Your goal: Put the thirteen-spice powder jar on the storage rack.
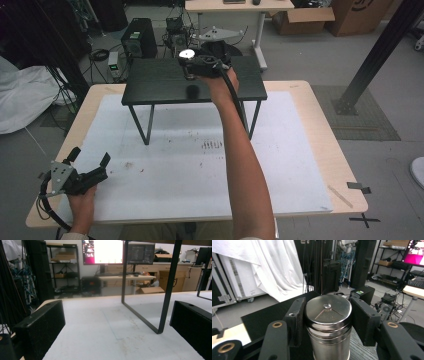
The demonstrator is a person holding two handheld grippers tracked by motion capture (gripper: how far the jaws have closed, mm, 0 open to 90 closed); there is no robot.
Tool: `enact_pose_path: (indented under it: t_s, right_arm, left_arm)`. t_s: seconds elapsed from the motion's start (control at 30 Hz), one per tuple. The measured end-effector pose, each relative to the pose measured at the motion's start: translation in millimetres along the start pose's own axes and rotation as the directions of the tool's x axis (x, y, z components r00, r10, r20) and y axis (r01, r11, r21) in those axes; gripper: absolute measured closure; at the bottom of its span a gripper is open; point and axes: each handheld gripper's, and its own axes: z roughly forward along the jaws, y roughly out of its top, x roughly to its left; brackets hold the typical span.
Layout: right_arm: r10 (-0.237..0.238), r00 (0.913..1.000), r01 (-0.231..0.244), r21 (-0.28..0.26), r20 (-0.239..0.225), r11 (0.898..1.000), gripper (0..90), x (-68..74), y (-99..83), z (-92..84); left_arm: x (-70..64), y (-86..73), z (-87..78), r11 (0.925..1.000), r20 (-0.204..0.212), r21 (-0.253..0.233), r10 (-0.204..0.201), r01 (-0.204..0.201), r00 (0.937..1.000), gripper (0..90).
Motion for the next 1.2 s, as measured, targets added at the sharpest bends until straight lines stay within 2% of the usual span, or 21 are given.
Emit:
enact_pose_path:
  t_s: [0.2,0.67,0.9,1.2]
  right_arm:
    - [0.024,0.9994,-0.024,0.023,0.027,0.999,48.3,-2.2,-2.7,11.2]
    - [0.065,0.9976,-0.066,0.062,0.024,0.996,48.3,-3.9,-10.1,24.9]
    - [0.089,0.9957,-0.09,0.051,0.024,0.995,48.3,-6.3,-12.6,25.3]
    - [0.096,0.9951,-0.097,0.046,0.025,0.994,48.2,-7.2,-13.5,25.3]
  left_arm:
    - [0.0,0.0,-0.1,1.0,0.0,0.0,-0.001,0.001,1.0,0.4]
    - [0.1,0.0,0.0,1.0,0.002,-0.003,-0.001,0.001,1.0,0.4]
    - [0.1,0.0,-0.1,1.0,0.003,-0.003,-0.001,0.001,1.0,0.4]
    - [0.2,0.0,-0.2,1.0,0.003,-0.003,0.0,0.0,1.0,0.4]
